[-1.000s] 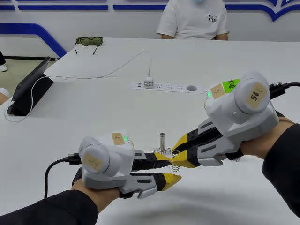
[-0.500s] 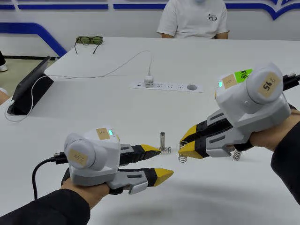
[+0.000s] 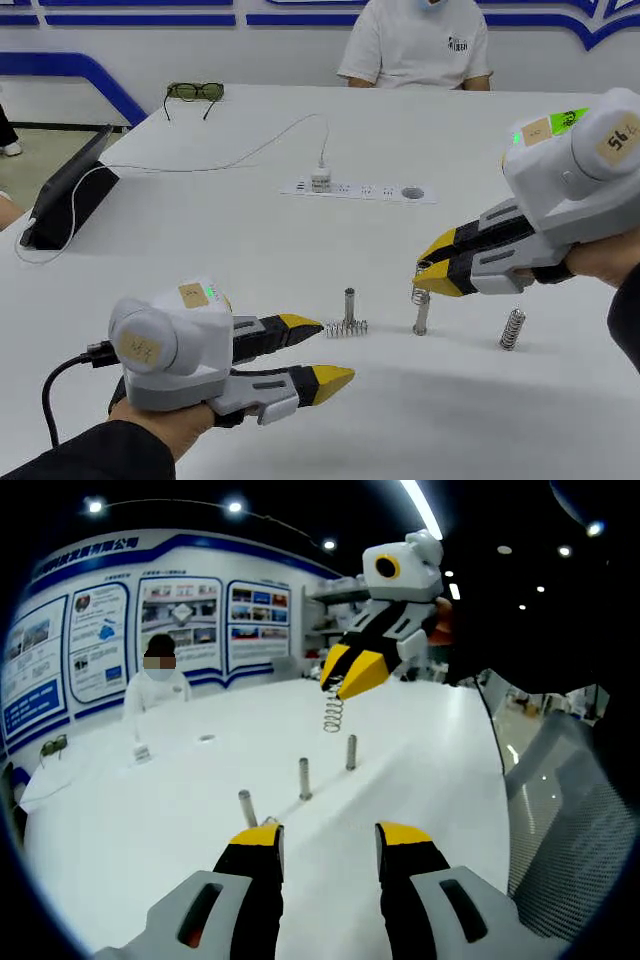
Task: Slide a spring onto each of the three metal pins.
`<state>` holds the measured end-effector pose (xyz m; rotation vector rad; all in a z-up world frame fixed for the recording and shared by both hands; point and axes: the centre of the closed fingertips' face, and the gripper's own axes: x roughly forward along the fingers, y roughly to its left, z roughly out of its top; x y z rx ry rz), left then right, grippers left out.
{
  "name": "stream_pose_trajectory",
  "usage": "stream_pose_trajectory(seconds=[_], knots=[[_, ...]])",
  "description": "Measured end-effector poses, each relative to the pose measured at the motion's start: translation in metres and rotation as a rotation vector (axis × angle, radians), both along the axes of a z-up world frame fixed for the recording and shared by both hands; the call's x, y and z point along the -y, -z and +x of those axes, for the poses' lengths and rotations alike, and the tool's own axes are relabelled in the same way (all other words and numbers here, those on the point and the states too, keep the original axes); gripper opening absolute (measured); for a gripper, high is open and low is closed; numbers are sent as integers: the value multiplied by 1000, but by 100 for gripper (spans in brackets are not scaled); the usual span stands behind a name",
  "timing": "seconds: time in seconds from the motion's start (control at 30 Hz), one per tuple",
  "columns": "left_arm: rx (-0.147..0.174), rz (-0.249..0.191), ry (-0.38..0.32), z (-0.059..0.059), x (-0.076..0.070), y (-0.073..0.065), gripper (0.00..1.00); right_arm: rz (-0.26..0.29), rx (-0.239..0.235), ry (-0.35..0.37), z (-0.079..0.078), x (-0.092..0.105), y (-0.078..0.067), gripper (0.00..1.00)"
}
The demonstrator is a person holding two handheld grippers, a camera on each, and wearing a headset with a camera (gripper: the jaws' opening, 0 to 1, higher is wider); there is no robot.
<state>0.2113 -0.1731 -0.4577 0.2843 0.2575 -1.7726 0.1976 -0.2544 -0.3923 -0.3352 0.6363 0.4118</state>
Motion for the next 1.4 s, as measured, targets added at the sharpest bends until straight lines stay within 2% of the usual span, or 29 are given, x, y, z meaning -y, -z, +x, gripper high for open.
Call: stream_pose_trajectory(seconds=[0.1, 0.27, 0.57, 0.63, 0.97, 1.2, 1.4], knots=[[3, 2, 4, -2, 0, 0, 38, 8, 5, 34, 5, 10, 1, 12], [-1, 3, 4, -3, -1, 1, 38, 13, 1, 87, 12, 24, 12, 12], [-3, 13, 12, -7, 0, 4, 38, 45, -26, 164, 19, 40, 44, 12], [-5, 13, 12, -7, 0, 4, 38, 70, -29, 174, 20, 40, 48, 12], [-6, 17, 10, -6, 0, 6, 37, 84, -33, 199, 22, 45, 59, 12], [-6, 20, 13, -6, 0, 7, 37, 86, -29, 213, 23, 46, 66, 12], [-7, 20, 12, -6, 0, 7, 37, 78, -44, 222, 23, 44, 78, 12]])
